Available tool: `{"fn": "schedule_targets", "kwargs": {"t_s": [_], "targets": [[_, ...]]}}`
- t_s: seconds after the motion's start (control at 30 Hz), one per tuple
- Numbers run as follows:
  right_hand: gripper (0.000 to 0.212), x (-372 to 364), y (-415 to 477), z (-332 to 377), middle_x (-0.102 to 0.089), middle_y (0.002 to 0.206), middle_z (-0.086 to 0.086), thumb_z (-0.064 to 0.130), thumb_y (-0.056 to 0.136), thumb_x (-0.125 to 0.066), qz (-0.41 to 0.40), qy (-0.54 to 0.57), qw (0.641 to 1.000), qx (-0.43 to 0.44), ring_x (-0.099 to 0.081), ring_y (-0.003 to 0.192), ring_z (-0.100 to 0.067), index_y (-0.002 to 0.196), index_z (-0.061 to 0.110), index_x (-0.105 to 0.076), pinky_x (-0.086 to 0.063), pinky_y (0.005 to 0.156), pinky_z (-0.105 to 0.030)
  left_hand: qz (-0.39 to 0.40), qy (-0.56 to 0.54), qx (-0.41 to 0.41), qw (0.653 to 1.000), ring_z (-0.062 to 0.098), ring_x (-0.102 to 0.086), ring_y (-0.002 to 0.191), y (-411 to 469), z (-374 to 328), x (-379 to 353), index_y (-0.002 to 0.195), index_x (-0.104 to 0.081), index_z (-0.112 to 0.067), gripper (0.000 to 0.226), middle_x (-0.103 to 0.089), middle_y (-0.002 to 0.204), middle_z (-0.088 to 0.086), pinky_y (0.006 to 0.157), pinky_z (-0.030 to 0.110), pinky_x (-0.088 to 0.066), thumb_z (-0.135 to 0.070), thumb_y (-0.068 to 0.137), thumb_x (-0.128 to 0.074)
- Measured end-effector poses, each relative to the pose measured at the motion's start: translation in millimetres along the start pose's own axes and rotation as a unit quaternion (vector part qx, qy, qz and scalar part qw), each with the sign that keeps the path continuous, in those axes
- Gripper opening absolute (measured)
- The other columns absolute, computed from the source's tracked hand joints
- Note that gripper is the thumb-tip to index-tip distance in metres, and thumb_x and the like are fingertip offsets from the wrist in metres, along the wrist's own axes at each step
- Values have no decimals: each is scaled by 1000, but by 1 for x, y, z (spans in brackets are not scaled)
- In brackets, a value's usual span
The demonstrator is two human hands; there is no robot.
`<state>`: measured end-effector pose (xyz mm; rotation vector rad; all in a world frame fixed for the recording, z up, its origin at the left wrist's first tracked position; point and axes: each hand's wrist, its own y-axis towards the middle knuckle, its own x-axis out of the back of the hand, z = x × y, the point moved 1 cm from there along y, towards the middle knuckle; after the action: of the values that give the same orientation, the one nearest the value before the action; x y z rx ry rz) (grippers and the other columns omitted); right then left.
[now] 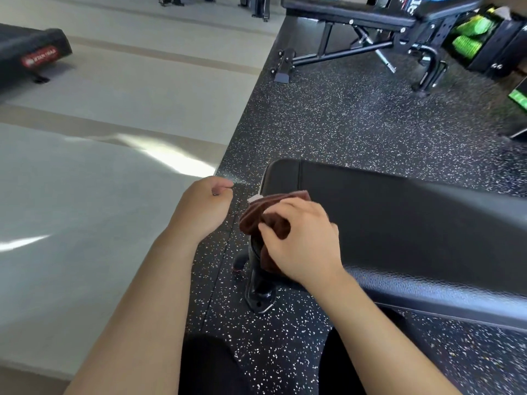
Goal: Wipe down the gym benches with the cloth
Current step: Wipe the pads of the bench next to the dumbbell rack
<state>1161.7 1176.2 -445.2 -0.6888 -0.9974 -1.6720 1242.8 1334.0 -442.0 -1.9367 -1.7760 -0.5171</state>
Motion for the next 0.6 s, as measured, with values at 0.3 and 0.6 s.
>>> {"fn": "schedule_targets", "kwargs": {"t_s": [0.3,0.6], "targets": [[18,24,-54,-40,-61,111,18,46,78,-60,-98,-13,995,11,-52,110,-17,92,37,-66,-47,77,-42,11,19,-41,999,-10,-48,83,-5,-16,-7,111,-61,-30,26,-53,91,-26,64,11,-30,-24,90,-46],[14,-8,-43,1,-63,112,13,39,75,-64,-91,-43,994,50,-53,112,-21,88,37,-68,-40,79,-41,-29,-21,-13,999,8,-57,94,-1,-9,11,104,-61,-34,21,-61,104,-6,63,18,-37,-25,91,-47]]}}
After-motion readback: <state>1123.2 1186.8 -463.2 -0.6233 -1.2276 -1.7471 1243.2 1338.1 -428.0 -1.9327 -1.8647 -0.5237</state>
